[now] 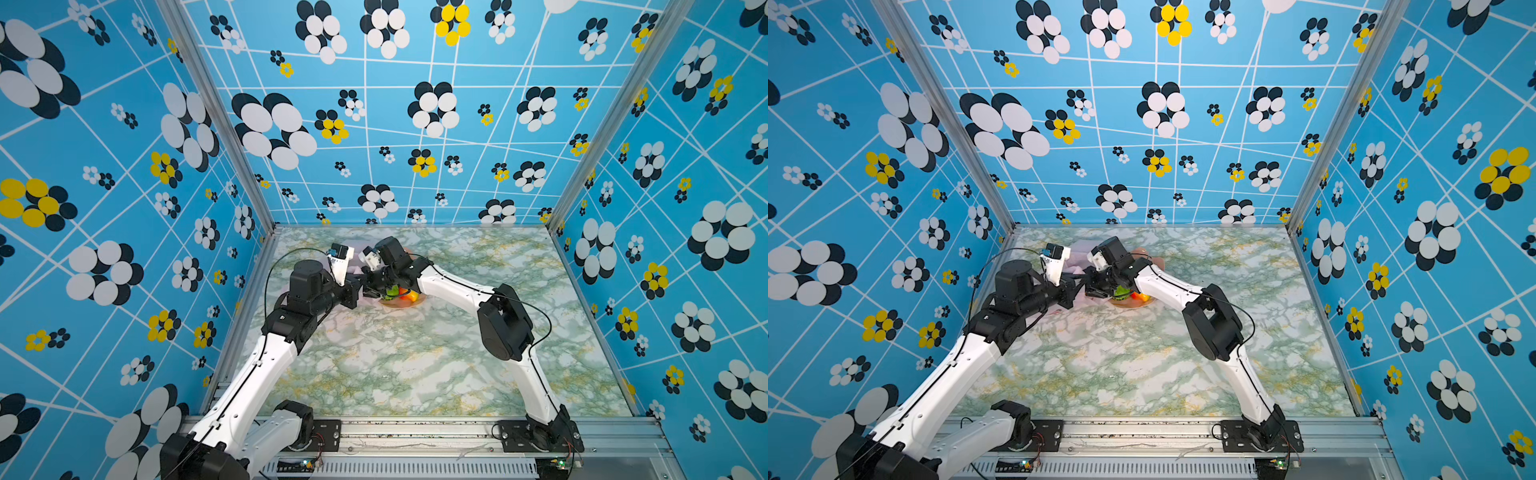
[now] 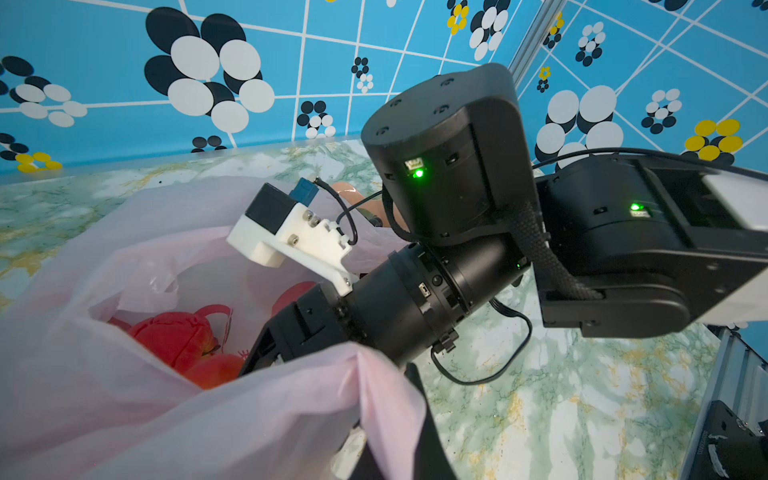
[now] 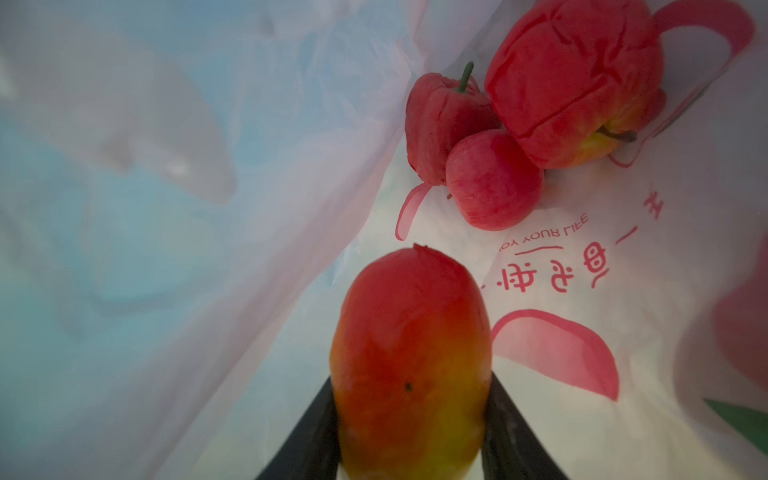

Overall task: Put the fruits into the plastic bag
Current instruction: 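Open the right gripper to drop the mango into the bag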

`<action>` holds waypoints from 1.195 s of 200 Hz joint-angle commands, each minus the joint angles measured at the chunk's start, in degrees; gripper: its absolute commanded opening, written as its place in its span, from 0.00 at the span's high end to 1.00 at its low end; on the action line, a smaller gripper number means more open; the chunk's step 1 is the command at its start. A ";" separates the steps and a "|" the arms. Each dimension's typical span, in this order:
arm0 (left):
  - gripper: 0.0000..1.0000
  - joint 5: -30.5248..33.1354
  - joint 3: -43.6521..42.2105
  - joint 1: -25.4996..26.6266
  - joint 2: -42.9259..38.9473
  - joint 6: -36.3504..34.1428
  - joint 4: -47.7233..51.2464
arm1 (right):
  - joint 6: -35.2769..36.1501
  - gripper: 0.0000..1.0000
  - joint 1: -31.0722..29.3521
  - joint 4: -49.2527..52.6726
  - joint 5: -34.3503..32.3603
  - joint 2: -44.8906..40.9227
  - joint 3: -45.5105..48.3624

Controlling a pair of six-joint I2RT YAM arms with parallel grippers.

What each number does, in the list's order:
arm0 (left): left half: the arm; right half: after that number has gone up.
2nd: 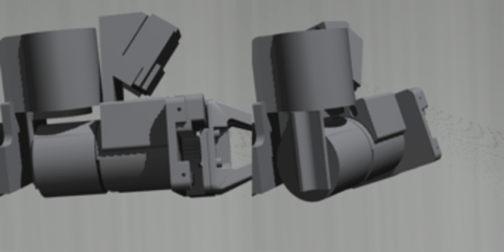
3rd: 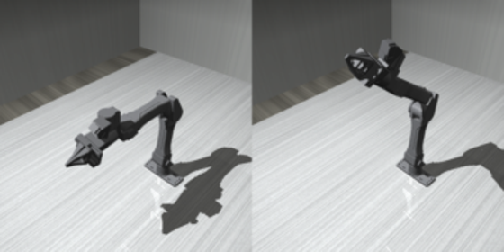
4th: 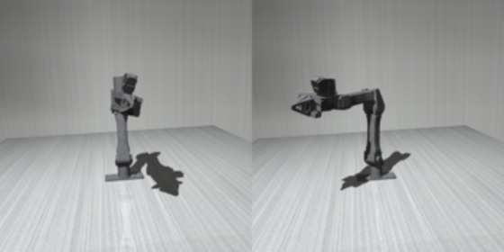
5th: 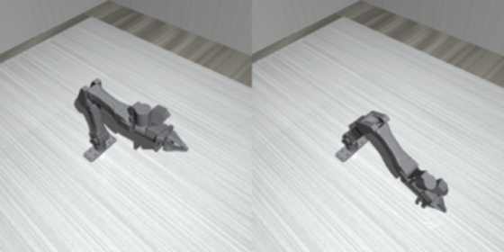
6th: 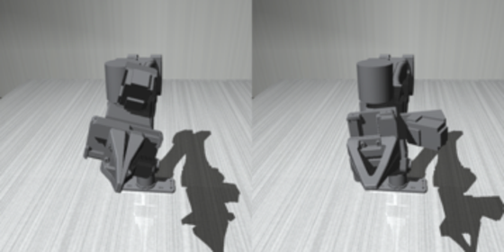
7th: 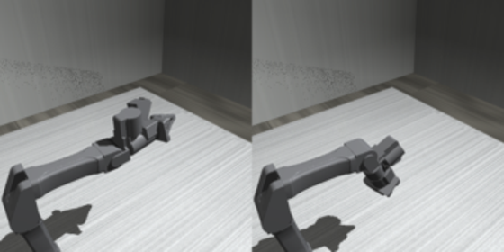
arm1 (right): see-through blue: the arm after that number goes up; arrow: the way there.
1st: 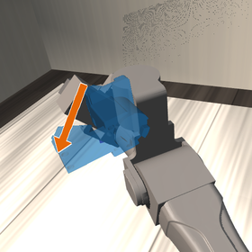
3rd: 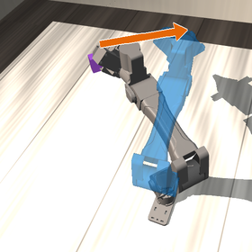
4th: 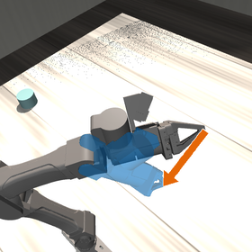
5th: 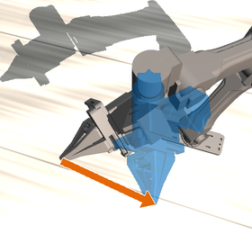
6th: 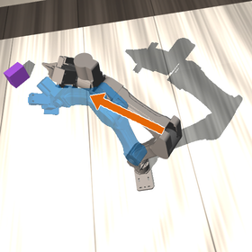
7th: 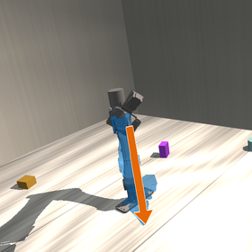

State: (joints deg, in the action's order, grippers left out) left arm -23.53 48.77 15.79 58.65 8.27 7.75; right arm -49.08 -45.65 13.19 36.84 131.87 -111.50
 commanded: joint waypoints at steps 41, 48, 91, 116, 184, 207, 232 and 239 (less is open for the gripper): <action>1.00 0.08 -0.30 0.32 -0.90 -1.07 0.51 | -1.07 0.49 -0.91 1.04 1.80 1.90 -3.94; 1.00 0.06 -0.26 0.36 -0.83 -1.01 0.47 | -1.01 0.48 -0.93 1.18 1.82 1.82 -3.97; 1.00 -0.11 -0.28 0.34 -0.73 -0.96 0.46 | -0.75 0.31 -0.93 1.39 1.82 1.38 -3.90; 1.00 -0.03 -0.35 0.31 -0.73 -0.97 0.48 | -0.58 0.01 -0.93 1.44 1.79 1.28 -3.81; 1.00 -0.20 -0.35 0.33 -0.47 -0.92 0.38 | -0.49 0.00 -0.94 1.49 1.95 1.35 -3.40; 1.00 -0.11 -0.35 0.31 -0.38 -0.93 0.43 | -0.45 0.00 -0.88 1.49 2.07 1.36 -3.21; 1.00 -0.11 -0.35 0.32 -0.29 -0.96 0.43 | -0.45 0.01 -0.99 1.15 2.03 0.99 -2.35; 1.00 -0.12 -0.35 0.31 -0.29 -0.91 0.43 | -0.49 0.00 -0.97 0.97 1.92 0.78 -1.96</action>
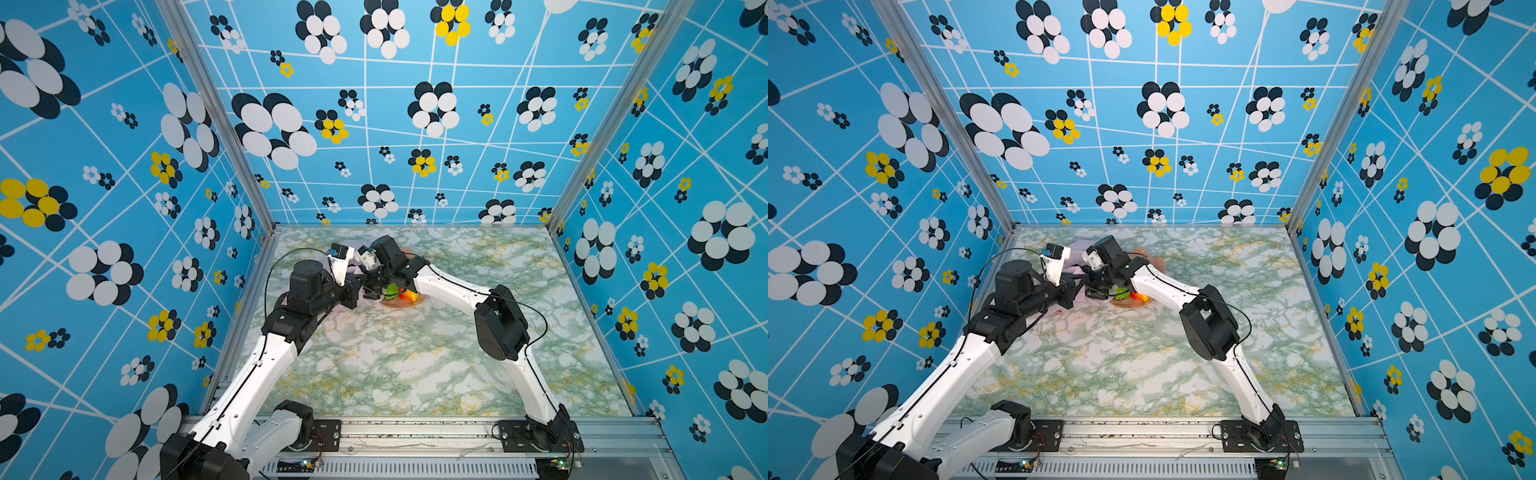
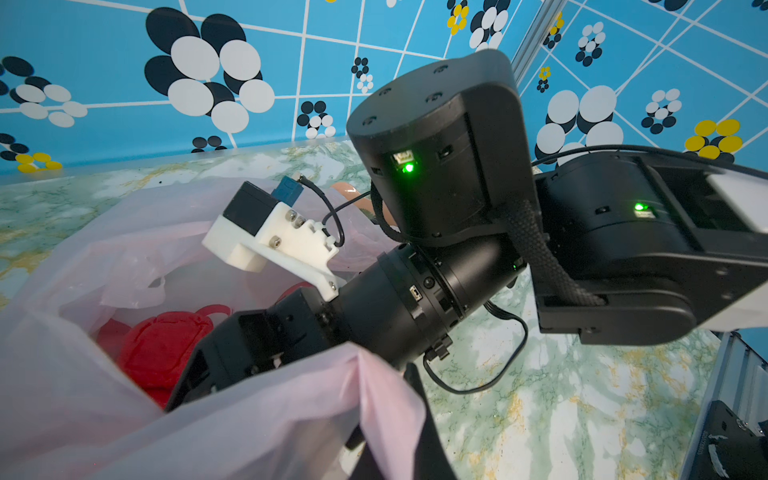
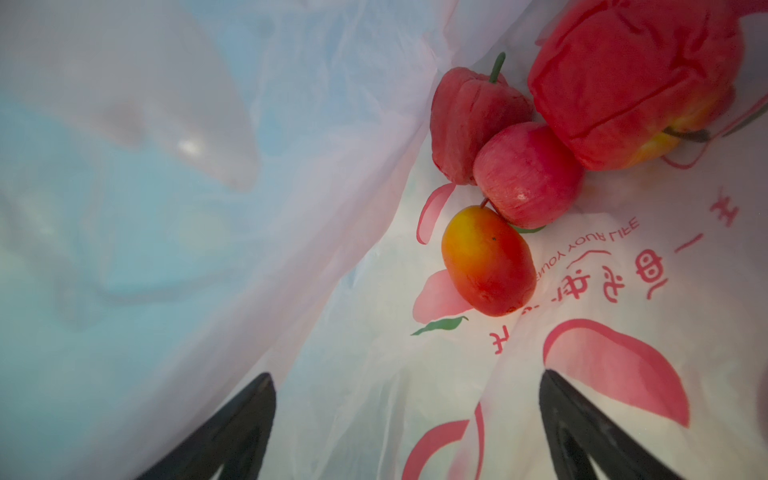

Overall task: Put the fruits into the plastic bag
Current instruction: 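Open the right gripper to drop the mango into the bag, then withdraw the right gripper from the bag back over the bowl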

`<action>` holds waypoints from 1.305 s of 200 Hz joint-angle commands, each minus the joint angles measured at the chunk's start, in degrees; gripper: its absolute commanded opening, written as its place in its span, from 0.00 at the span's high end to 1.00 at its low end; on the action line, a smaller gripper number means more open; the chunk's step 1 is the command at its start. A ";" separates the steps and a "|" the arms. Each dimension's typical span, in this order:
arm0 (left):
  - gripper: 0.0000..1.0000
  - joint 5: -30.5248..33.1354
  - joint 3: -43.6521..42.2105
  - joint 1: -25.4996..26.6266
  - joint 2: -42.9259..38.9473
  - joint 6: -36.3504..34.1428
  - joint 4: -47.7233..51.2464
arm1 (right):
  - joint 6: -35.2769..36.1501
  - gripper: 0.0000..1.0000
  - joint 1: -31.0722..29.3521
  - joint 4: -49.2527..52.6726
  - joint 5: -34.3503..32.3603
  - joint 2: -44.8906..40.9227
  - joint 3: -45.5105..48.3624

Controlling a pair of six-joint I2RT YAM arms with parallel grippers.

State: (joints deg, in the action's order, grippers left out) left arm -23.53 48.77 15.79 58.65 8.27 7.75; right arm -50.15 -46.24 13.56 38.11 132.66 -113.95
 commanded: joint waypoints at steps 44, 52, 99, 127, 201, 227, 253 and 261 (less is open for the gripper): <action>1.00 -0.03 -0.09 0.31 0.00 -0.97 0.85 | 1.47 0.01 -0.38 0.45 -0.92 -2.04 3.18; 1.00 0.05 -0.17 0.31 -0.03 -1.05 0.86 | 1.86 0.01 -0.21 0.58 -1.56 -2.69 3.82; 1.00 0.59 -0.12 0.51 -0.23 -1.15 1.13 | 5.17 0.01 1.11 3.65 -6.48 -9.75 8.14; 1.00 0.98 0.04 0.52 -0.03 -1.18 1.52 | 6.61 0.01 2.41 5.07 -8.95 -14.65 11.61; 1.00 2.61 0.01 1.13 -0.55 -1.79 2.25 | 7.76 0.01 5.45 4.54 -14.81 -28.15 24.61; 1.00 3.26 -0.16 1.17 -0.47 -2.03 2.45 | 7.79 0.01 5.68 4.65 -16.92 -32.90 28.72; 1.00 3.91 -0.09 1.27 -0.07 -2.31 2.53 | 6.46 0.01 5.63 3.65 -18.46 -37.71 33.24; 1.00 4.09 -0.09 1.24 0.12 -2.43 2.67 | 5.94 0.01 5.63 3.18 -19.09 -39.54 34.85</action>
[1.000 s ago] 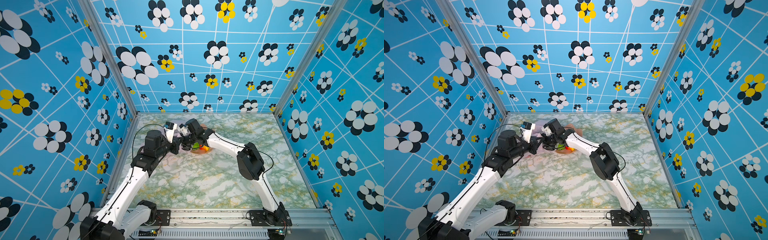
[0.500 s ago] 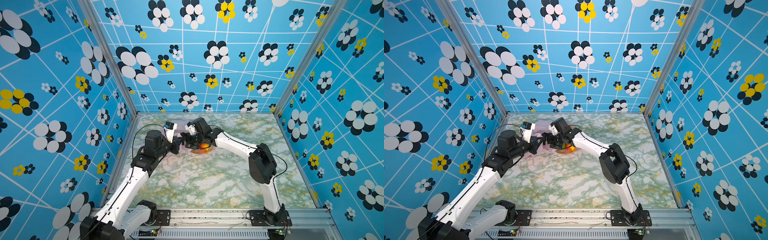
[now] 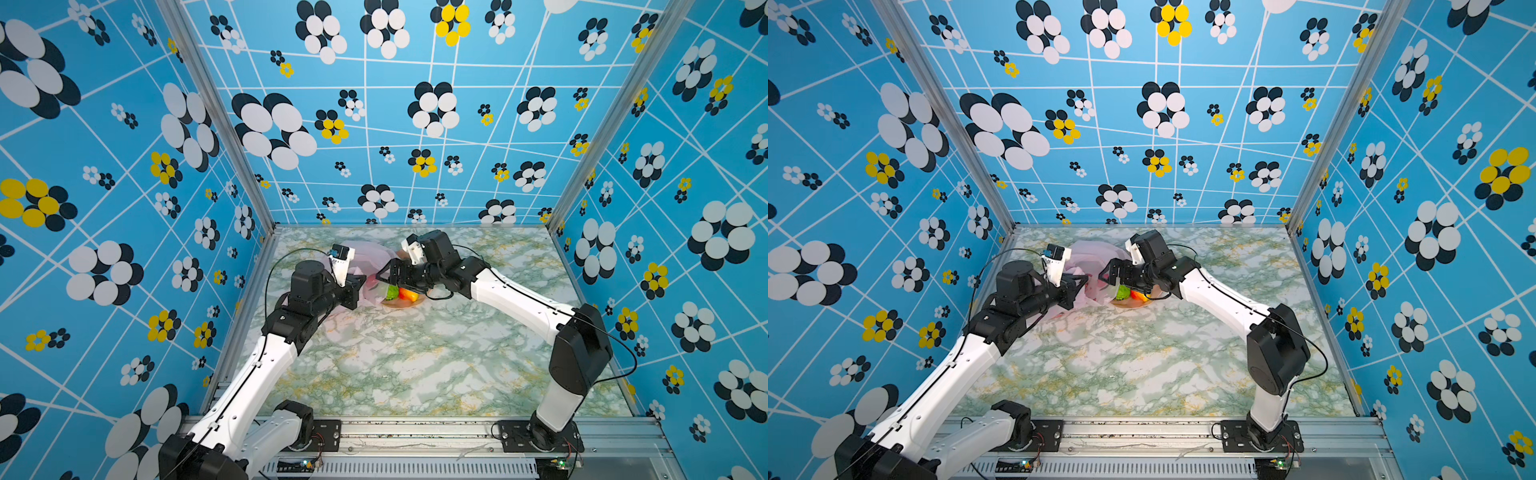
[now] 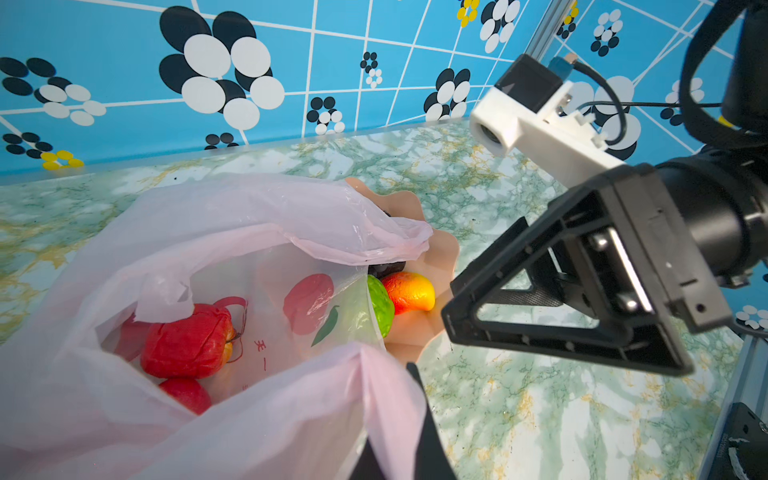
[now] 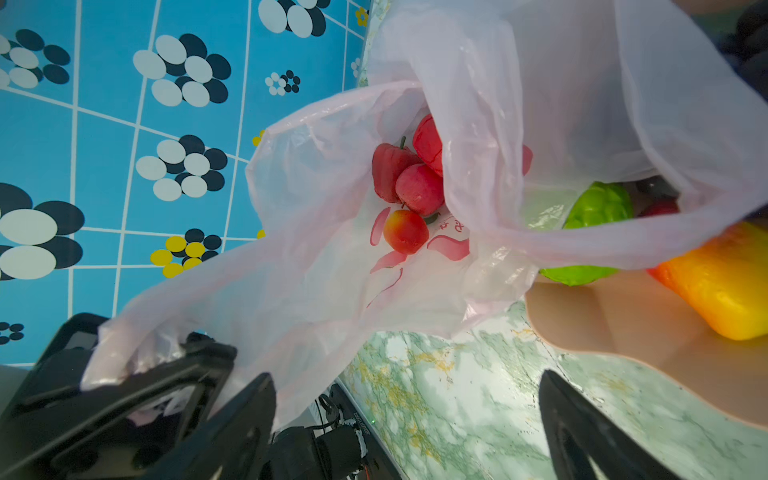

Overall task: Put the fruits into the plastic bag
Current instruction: 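Withdraw the right gripper from the bag back over the bowl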

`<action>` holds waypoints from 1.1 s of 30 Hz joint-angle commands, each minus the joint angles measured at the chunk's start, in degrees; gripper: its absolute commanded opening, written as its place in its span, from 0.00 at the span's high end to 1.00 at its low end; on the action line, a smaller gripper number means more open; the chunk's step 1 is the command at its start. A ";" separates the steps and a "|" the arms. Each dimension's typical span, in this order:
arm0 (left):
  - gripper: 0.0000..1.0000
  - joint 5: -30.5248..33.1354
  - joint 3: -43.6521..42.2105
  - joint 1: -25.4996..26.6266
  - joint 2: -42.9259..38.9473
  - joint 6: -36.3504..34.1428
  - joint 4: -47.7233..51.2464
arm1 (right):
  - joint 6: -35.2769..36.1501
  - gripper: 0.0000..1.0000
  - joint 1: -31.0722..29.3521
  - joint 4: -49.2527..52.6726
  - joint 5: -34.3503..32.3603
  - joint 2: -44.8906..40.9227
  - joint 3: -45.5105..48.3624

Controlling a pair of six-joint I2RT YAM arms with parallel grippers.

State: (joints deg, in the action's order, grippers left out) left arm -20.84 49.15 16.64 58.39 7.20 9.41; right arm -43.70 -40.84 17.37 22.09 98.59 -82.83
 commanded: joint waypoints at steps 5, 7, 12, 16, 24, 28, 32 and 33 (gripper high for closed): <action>1.00 1.77 -0.37 0.43 1.05 -1.49 1.22 | -0.55 0.01 0.26 -0.12 -6.55 -12.28 7.31; 1.00 1.93 -0.31 0.48 1.22 -1.59 1.34 | 0.14 0.01 0.24 0.99 -8.34 -15.32 8.31; 1.00 5.16 -0.32 0.34 1.03 -2.27 2.12 | 4.88 0.01 0.25 8.07 -13.21 -20.47 8.10; 1.00 6.41 -0.45 0.27 1.02 -2.54 2.33 | 8.61 0.01 0.37 12.06 -15.62 -21.29 6.79; 1.00 7.65 -0.37 0.31 0.30 -3.16 2.71 | 12.99 0.01 2.66 12.10 -17.38 -19.30 6.38; 1.00 8.71 -0.37 0.07 -0.44 -3.43 2.72 | 15.02 0.01 7.17 10.56 -15.02 -14.02 4.50; 1.00 9.10 -1.06 -1.50 -1.98 -3.21 1.68 | 15.89 0.01 11.62 8.79 -10.55 -6.21 -1.24; 1.00 9.41 -1.27 -1.97 -2.45 -2.99 1.39 | 16.47 0.01 12.49 9.17 -9.51 -3.90 -3.60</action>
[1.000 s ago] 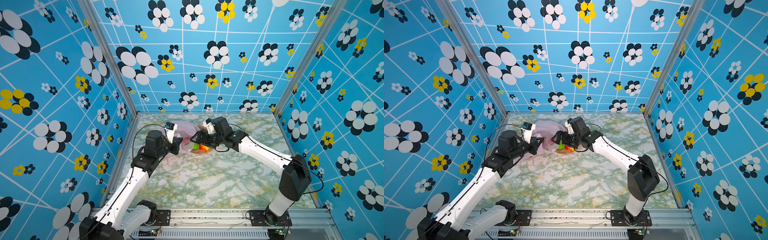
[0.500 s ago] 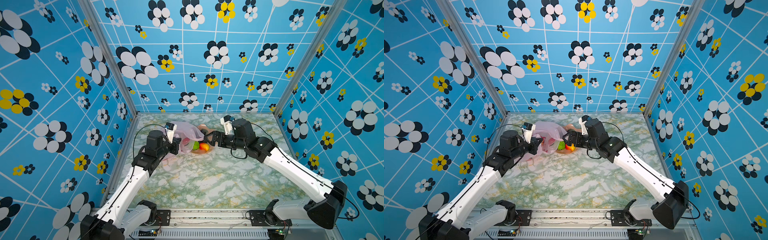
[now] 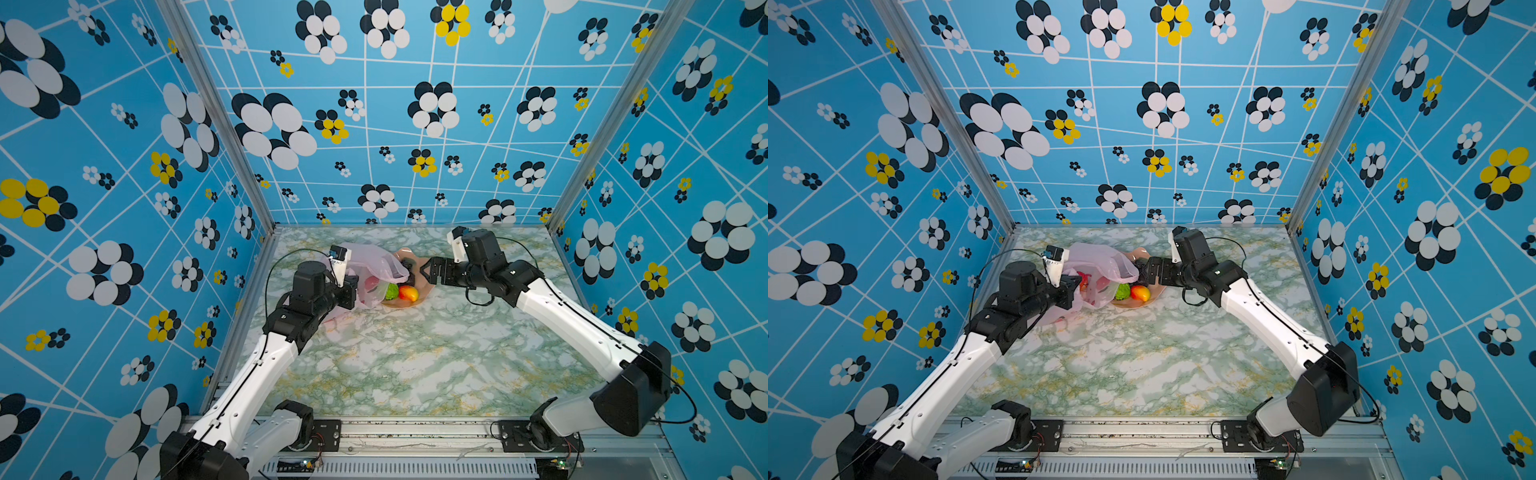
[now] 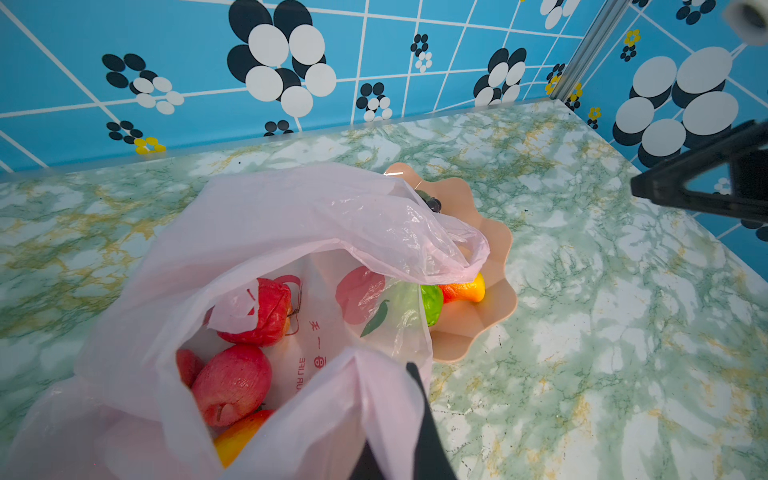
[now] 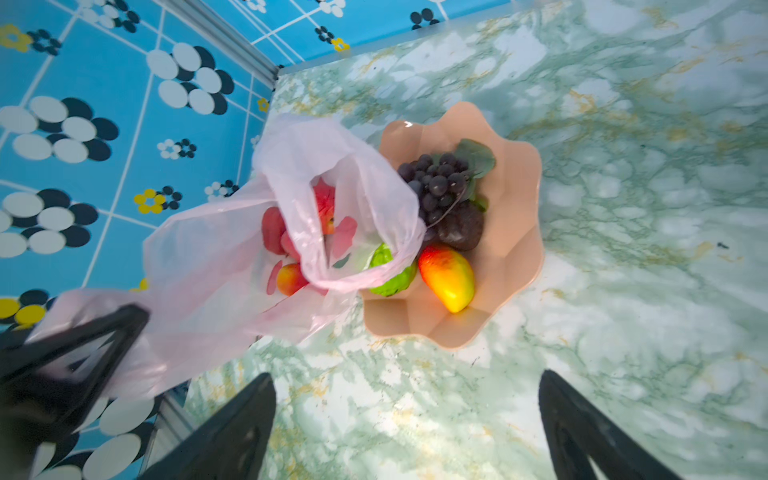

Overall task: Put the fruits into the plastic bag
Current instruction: 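Withdraw the right gripper from the bag back over the bowl, then lower the right gripper onto the dark grape bunch in the bowl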

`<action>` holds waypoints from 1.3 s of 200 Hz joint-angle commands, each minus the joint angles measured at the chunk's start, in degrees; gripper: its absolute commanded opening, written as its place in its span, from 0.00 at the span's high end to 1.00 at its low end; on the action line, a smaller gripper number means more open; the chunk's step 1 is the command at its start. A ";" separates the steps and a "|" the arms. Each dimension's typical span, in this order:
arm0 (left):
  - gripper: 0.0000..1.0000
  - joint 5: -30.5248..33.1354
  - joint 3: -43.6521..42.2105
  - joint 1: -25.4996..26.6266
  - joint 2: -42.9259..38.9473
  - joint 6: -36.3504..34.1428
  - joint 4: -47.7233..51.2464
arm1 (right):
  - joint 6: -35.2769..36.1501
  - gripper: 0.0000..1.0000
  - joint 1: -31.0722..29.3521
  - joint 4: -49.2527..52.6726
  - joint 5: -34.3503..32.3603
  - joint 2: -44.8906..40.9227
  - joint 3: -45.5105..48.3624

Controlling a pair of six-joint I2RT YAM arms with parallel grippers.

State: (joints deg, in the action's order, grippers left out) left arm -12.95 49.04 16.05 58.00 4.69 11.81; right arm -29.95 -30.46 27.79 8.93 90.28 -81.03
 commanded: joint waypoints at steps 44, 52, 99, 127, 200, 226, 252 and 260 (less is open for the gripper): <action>1.00 2.58 -2.54 -5.14 -4.30 0.54 -3.27 | 7.26 0.00 4.00 3.97 6.99 20.11 -22.27; 1.00 2.56 -2.54 -5.55 -4.30 0.65 -3.38 | 7.08 0.01 4.17 4.29 7.95 21.94 -24.01; 1.00 2.91 -2.58 -6.69 -4.64 0.76 -3.44 | 8.73 0.00 4.39 7.82 9.19 29.35 -31.08; 1.00 3.06 -2.85 -7.13 -4.80 1.07 -3.89 | 10.28 0.01 4.35 10.41 8.93 32.06 -33.02; 1.00 11.50 -3.33 -7.85 -7.04 0.67 -2.85 | 6.56 0.10 4.29 11.61 14.72 38.31 -36.21; 1.00 13.97 -4.01 -8.02 -8.63 0.59 -3.25 | 3.82 0.20 4.18 9.88 17.82 39.34 -35.96; 1.00 12.19 -4.05 -8.11 -8.32 0.76 -3.64 | 3.75 0.20 3.48 9.36 19.08 40.28 -35.96; 1.00 11.40 -3.71 -8.12 -7.80 0.89 -3.47 | 3.77 0.19 3.34 10.12 19.84 41.18 -36.80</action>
State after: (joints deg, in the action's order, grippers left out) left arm -1.39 45.74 8.49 49.76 5.10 9.37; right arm -25.10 -26.50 38.02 25.28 129.60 -116.09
